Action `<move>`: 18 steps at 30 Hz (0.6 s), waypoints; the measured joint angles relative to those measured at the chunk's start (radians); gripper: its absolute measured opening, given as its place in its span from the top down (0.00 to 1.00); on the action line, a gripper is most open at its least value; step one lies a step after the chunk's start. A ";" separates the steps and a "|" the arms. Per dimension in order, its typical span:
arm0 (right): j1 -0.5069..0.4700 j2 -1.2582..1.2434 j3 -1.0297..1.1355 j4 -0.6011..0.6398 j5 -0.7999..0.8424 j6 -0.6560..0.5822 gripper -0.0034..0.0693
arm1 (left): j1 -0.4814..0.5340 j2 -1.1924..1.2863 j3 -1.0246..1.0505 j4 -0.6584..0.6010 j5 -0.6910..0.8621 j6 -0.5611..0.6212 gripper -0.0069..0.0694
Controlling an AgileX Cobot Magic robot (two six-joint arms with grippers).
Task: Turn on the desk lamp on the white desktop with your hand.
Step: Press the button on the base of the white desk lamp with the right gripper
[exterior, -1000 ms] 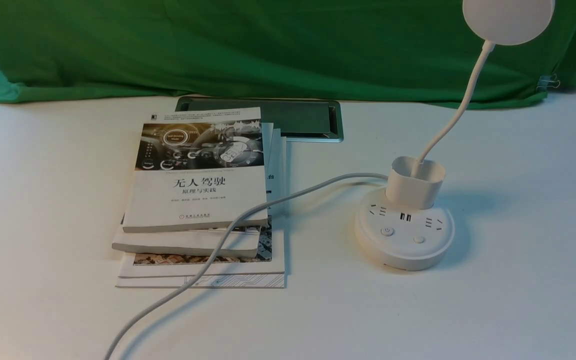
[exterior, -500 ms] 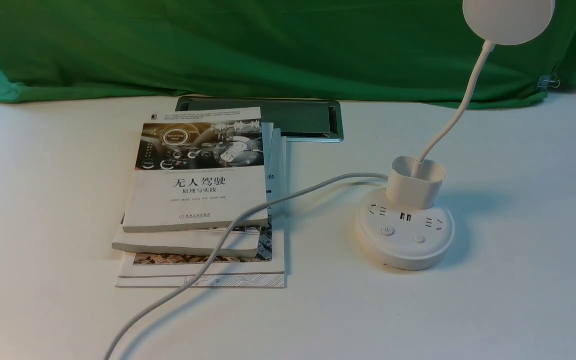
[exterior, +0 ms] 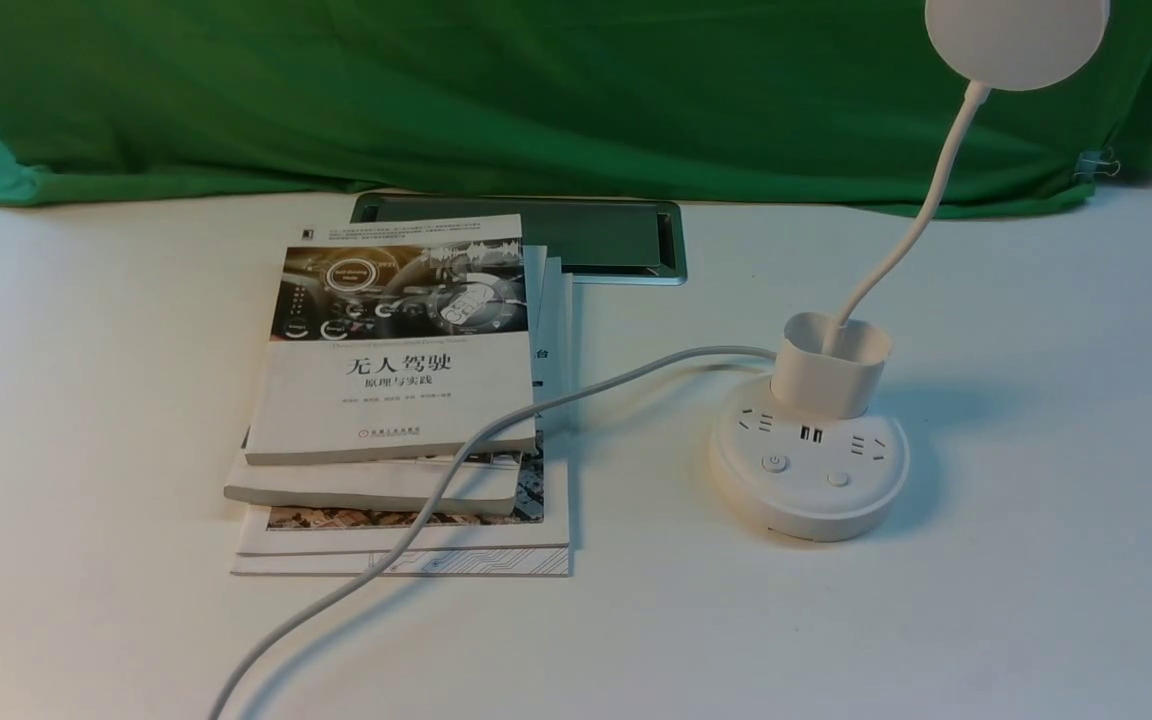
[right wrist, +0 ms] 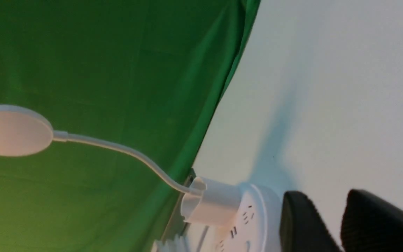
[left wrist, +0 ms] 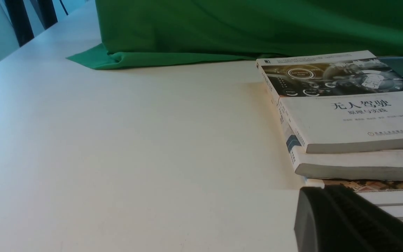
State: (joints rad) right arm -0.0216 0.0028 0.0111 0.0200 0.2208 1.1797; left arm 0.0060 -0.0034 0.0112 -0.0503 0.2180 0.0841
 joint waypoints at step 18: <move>0.000 0.173 -0.456 -0.011 0.154 -1.064 0.90 | 0.000 0.000 0.000 0.000 -0.001 0.000 0.88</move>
State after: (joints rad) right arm -0.0216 0.1759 -0.4447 0.0093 0.3745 0.1157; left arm 0.0060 -0.0034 0.0112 -0.0503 0.2171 0.0841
